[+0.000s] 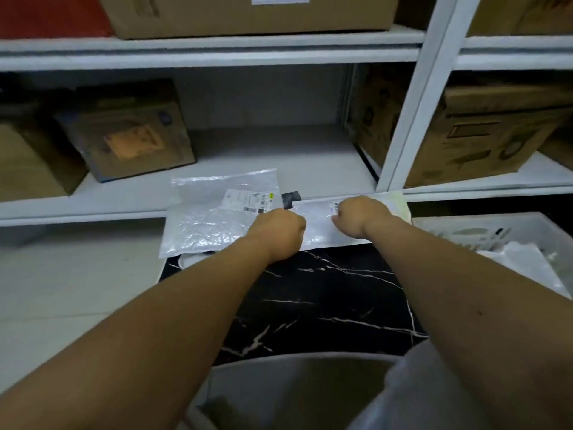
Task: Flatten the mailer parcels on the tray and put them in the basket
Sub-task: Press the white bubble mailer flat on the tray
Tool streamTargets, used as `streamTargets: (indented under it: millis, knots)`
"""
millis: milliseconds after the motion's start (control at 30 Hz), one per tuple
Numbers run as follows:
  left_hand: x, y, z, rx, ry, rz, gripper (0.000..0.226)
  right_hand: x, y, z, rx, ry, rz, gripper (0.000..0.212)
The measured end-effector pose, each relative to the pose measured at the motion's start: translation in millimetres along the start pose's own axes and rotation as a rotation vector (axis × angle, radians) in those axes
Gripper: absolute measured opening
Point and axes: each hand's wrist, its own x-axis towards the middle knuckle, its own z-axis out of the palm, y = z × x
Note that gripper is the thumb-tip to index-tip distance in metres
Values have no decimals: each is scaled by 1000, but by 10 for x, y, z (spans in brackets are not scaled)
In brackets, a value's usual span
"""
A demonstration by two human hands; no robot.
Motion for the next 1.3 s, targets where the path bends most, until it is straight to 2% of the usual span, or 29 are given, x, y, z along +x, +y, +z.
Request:
streamTargets:
  millis: [167, 300, 400, 567, 633, 767, 900, 967, 1300]
  knots:
    - [-330, -724, 140, -77, -19, -165, 25, 79, -844, 157, -5, -10, -164, 33]
    - [-494, -1226, 384, -143, -32, -363, 26, 160, -1242, 422, 20, -53, -197, 32]
    - [-586, -1464, 513, -181, -17, -542, 26, 186, -1315, 609, 133, -58, -117, 37]
    - [-559, -1746, 619, -428, 101, -900, 49, 406, -1394, 805, 459, -21, 184, 49]
    - [-490, -1840, 682, -511, 118, -983, 53, 509, -1365, 853, 544, -37, 267, 53]
    - [-392, -2022, 830, -663, 82, -1042, 63, 651, -1314, 943, 687, -69, 365, 62]
    - [-384, -2033, 826, -694, 126, -1066, 49, 683, -1244, 912, 714, 3, 395, 33]
    - [-405, -1980, 779, -658, 130, -1058, 43, 642, -1220, 844, 680, 29, 354, 28]
    - [-866, -1385, 407, -553, 195, -1002, 33, -245, -1060, 651, 556, 199, 212, 44]
